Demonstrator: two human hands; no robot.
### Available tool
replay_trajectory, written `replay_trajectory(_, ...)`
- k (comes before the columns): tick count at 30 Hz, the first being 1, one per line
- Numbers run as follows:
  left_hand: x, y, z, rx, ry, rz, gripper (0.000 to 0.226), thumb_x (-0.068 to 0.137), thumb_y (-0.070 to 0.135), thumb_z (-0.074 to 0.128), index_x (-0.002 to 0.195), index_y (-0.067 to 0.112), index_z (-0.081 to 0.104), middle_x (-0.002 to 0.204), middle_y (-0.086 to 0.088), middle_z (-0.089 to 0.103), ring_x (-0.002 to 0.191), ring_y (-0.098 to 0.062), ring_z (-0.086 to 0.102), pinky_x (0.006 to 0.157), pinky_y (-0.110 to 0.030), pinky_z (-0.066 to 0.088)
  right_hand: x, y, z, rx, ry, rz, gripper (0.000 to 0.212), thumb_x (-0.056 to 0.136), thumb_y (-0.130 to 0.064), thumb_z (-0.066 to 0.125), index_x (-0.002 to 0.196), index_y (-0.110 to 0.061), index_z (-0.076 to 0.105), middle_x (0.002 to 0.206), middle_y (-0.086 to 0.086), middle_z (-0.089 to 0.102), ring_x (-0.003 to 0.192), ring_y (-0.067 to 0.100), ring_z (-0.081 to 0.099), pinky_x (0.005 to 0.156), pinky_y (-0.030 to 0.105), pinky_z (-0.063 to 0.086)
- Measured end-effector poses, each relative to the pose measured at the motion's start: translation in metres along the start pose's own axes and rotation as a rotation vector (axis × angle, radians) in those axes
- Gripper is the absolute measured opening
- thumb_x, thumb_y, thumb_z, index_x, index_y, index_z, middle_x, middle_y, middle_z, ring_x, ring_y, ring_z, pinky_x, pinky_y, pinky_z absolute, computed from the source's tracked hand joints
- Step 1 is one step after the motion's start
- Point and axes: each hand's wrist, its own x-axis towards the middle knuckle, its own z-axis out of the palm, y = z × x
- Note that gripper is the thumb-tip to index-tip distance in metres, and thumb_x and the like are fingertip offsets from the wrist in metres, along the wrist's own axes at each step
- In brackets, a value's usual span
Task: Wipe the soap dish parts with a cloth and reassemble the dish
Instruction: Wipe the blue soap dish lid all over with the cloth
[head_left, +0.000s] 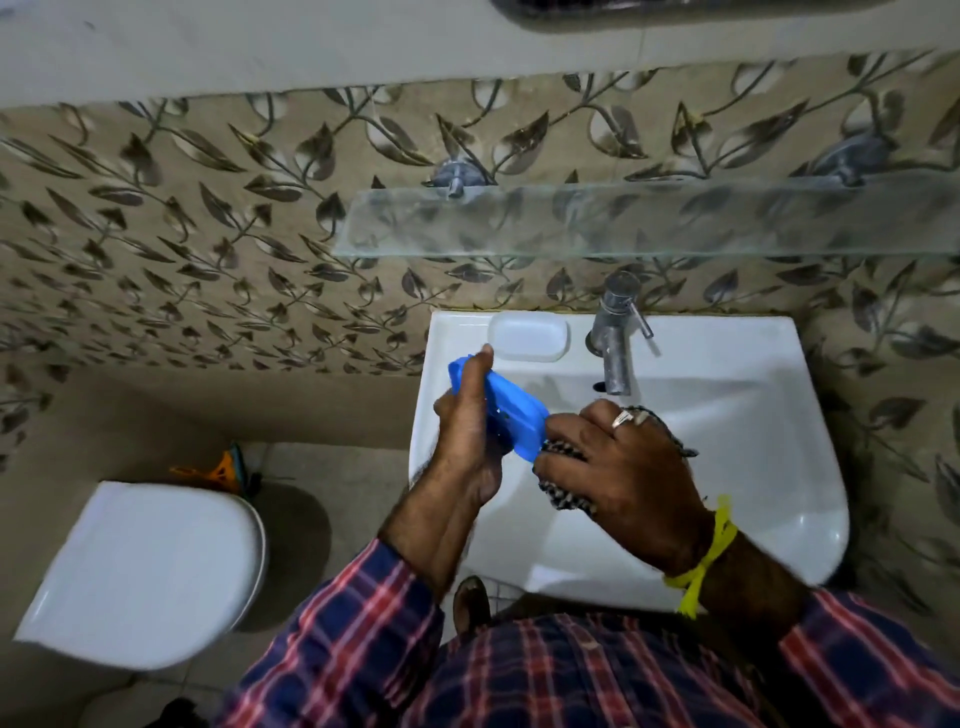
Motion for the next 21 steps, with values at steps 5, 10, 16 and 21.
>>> replay_trajectory(5,0.005,0.000,-0.020,-0.241,-0.198,0.006,0.040,0.091,0.054,0.060,0.112,0.020,0.065,0.104,-0.007,0.061,0.094,-0.022,0.070,0.093,-0.040,0.055,-0.010,0.008,0.003,0.491,0.210,0.500,0.027,0.078,0.008,0.068,0.084,-0.017,0.076,0.093,0.006,0.066,0.087,0.016,0.063,0.072,0.030,0.054)
replay_trajectory(10,0.002,-0.013,-0.037,-0.281,-0.471,-0.059,0.052,0.096,0.053,0.055,0.136,0.021,0.063,0.111,-0.011,0.073,0.106,-0.030,0.067,0.114,-0.050,0.038,-0.003,0.023,0.001,0.661,0.270,0.776,0.025,0.080,0.006,0.076,0.101,-0.008,0.074,0.098,0.007,0.068,0.097,0.015,0.066,0.093,0.021,0.048)
replay_trajectory(16,0.000,-0.023,-0.037,-0.275,-0.591,-0.047,0.053,0.105,0.046,0.040,0.148,0.018,0.050,0.140,-0.015,0.061,0.130,-0.036,0.055,0.115,-0.060,0.034,-0.004,0.025,0.003,0.914,0.262,1.000,0.022,0.086,0.000,0.072,0.106,-0.007,0.072,0.099,0.014,0.076,0.088,0.031,0.074,0.084,0.054,0.058)
replay_trajectory(21,-0.007,-0.026,-0.030,-0.186,-0.599,-0.004,0.056,0.103,0.058,0.034,0.148,0.030,0.050,0.139,-0.011,0.063,0.129,-0.038,0.054,0.111,-0.062,0.037,-0.002,0.017,-0.005,0.853,0.256,0.889,0.020,0.084,0.007,0.072,0.098,-0.008,0.073,0.094,0.011,0.073,0.084,0.023,0.074,0.078,0.044,0.059)
